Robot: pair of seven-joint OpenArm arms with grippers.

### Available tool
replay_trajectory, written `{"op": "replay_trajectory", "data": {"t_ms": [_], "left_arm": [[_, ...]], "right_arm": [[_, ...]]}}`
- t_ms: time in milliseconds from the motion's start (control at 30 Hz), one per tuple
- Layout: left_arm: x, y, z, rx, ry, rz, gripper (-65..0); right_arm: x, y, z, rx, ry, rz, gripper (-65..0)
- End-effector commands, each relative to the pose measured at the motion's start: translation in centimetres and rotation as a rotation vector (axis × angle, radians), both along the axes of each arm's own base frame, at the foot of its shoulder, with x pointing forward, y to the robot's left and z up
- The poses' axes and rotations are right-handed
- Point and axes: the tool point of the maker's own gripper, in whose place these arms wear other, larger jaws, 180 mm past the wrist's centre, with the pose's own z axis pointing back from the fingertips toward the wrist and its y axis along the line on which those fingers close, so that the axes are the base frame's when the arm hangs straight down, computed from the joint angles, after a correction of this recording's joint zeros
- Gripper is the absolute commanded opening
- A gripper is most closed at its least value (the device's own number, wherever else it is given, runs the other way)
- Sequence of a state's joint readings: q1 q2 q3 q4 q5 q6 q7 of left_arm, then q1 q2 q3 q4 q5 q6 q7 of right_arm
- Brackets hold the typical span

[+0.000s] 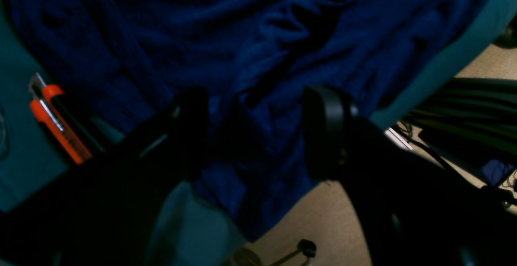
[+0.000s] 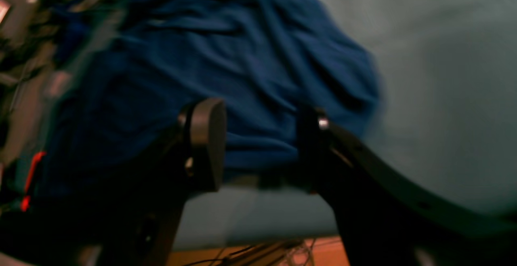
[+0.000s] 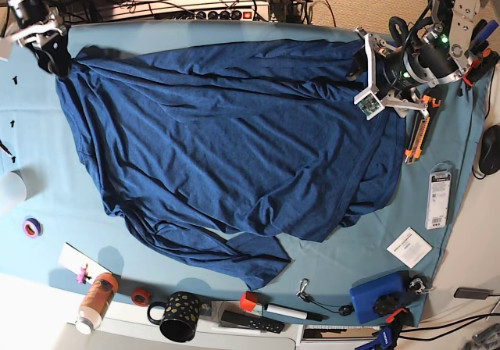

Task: Layout the t-shirt on the table in an organized manner, then fold the t-shirt properly
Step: 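Pull the right gripper's held shirt corner outward away from the left gripper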

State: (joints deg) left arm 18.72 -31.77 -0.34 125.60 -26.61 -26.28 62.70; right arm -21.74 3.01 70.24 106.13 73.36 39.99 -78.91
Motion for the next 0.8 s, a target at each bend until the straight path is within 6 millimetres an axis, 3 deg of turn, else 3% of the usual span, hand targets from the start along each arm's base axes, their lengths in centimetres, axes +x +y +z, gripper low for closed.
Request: {"op": "replay_trajectory", "data": {"t_ms": [0, 133, 267, 567, 767], "left_arm": [[0.4, -0.1, 0.7, -0.012, -0.026, -0.002, -28.1], [0.4, -0.1, 0.7, -0.013, -0.027, -0.003, -28.1], [0.4, -0.1, 0.7, -0.013, -0.026, -0.003, -28.1], [0.4, -0.1, 0.7, -0.014, -0.027, -0.003, -28.1], [0.4, -0.1, 0.7, -0.013, -0.026, -0.002, -28.1]], "right_arm": [[0.0, -0.9, 0.4, -0.002, -0.028, -0.026, -36.2], [-0.5, -2.0, -2.9, 0.144, -0.020, -0.100, -36.2], [0.1, -2.8, -4.5, 0.250, -0.052, -0.135, -36.2], [0.8, -3.2, -5.2, 0.268, -0.048, -0.143, -36.2], [-1.1, -3.0, -6.2, 0.266, 0.023, -0.143, -36.2]]}}
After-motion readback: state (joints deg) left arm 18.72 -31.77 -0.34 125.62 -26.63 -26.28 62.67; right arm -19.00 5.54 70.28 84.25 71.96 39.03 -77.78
